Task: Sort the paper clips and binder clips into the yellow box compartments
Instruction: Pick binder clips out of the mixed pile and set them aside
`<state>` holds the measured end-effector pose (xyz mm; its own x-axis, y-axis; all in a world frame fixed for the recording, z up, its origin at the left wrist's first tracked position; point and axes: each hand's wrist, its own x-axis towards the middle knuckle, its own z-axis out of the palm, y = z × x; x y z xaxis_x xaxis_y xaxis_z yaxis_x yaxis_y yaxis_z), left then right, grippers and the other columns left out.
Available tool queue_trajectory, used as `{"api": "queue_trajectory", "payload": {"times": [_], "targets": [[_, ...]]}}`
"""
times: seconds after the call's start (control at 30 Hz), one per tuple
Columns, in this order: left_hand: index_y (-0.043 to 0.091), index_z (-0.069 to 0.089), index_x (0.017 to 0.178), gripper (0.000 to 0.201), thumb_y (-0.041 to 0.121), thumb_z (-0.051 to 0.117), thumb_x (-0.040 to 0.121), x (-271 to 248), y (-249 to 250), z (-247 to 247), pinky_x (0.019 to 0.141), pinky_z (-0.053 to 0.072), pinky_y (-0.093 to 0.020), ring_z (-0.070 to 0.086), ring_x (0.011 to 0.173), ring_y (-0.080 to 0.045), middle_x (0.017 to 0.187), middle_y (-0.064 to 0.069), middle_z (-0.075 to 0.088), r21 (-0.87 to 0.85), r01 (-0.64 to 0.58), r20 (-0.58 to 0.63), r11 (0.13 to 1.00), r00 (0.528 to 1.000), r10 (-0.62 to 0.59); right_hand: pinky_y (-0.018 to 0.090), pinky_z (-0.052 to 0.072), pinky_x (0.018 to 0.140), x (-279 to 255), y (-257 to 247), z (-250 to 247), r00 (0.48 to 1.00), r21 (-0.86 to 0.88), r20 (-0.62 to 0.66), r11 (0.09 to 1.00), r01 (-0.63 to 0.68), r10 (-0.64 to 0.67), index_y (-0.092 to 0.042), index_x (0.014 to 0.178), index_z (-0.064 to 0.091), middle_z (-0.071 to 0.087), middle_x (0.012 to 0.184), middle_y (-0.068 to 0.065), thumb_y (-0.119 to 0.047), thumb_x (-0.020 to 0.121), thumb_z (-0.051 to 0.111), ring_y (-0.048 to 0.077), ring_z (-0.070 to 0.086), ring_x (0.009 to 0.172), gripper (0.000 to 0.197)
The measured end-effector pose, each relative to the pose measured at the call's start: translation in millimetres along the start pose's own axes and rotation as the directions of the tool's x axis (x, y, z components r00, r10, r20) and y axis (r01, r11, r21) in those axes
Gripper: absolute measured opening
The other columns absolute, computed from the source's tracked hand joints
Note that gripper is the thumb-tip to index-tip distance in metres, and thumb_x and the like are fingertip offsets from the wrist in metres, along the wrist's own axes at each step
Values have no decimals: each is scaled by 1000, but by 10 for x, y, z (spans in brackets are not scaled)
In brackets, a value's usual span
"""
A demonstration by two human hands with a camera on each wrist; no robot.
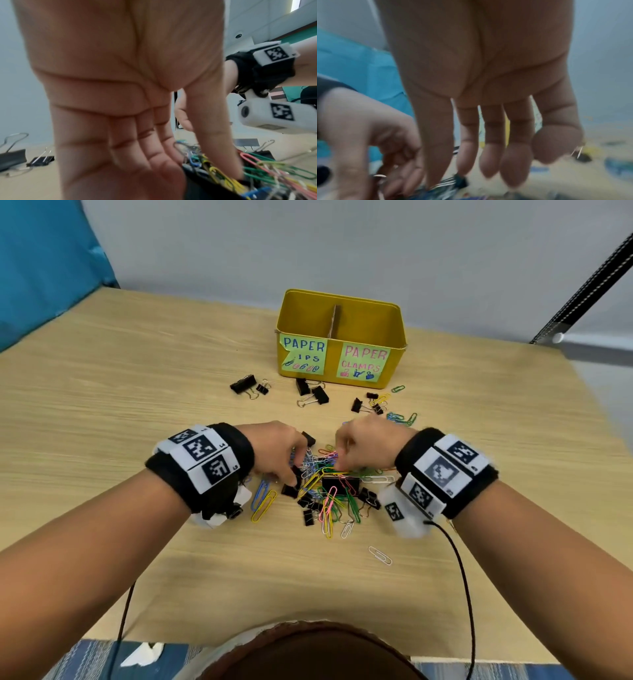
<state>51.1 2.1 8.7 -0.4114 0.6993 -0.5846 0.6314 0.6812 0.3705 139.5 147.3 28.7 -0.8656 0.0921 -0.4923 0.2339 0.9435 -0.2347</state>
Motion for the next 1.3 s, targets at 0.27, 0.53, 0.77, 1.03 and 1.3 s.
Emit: {"api": "queue_trajectory", "payload": {"times": [0.27, 0.53, 0.77, 1.03, 1.3], "targets": [[15, 61, 76, 14, 4, 70, 78, -172, -71, 77, 50, 50, -23, 57, 56, -22, 74, -18, 66, -212, -17, 98, 977, 994, 39, 22, 37, 72, -57, 33, 71, 999, -36, -36, 999, -34, 33, -16, 103, 69, 55, 86, -2, -10, 84, 60, 17, 51, 84, 22], [17, 60, 91, 20, 27, 72, 78, -259, -66, 207, 52, 43, -18, 53, 59, -7, 76, 4, 62, -147, -44, -117, 988, 993, 27, 23, 41, 75, -94, 153, -9, 990, 75, -127, 996, -53, 62, -16, 105, 67, 61, 98, 2, -14, 86, 58, 18, 54, 91, 21], [19, 31, 137, 96, 52, 78, 61, -152, -144, 178, 95, 49, -45, 52, 114, -31, 134, -10, 34, 78, 251, -82, 965, 966, -244, 29, 42, 73, 131, 257, 118, 983, -50, 10, 982, -183, 184, -11, 127, 44, 57, 119, 12, -25, 82, 67, 23, 50, 90, 52], [19, 39, 131, 88, 40, 84, 59, -149, -266, 120, 95, 47, -40, 50, 112, -29, 128, -11, 39, -57, 239, -197, 969, 949, -246, 24, 43, 63, 170, 146, 17, 990, 105, -52, 986, -125, 131, -11, 120, 55, 51, 104, 4, -29, 91, 55, 15, 50, 76, 34], [11, 40, 130, 79, 48, 74, 69, 52, 28, 244, 96, 47, -43, 48, 118, -32, 129, -15, 41, 34, 217, -248, 976, 947, -202, 36, 49, 80, 392, -87, 136, 999, -37, 26, 999, -39, 40, -19, 132, 42, 44, 129, 12, -44, 74, 72, 27, 54, 103, 70]]}}
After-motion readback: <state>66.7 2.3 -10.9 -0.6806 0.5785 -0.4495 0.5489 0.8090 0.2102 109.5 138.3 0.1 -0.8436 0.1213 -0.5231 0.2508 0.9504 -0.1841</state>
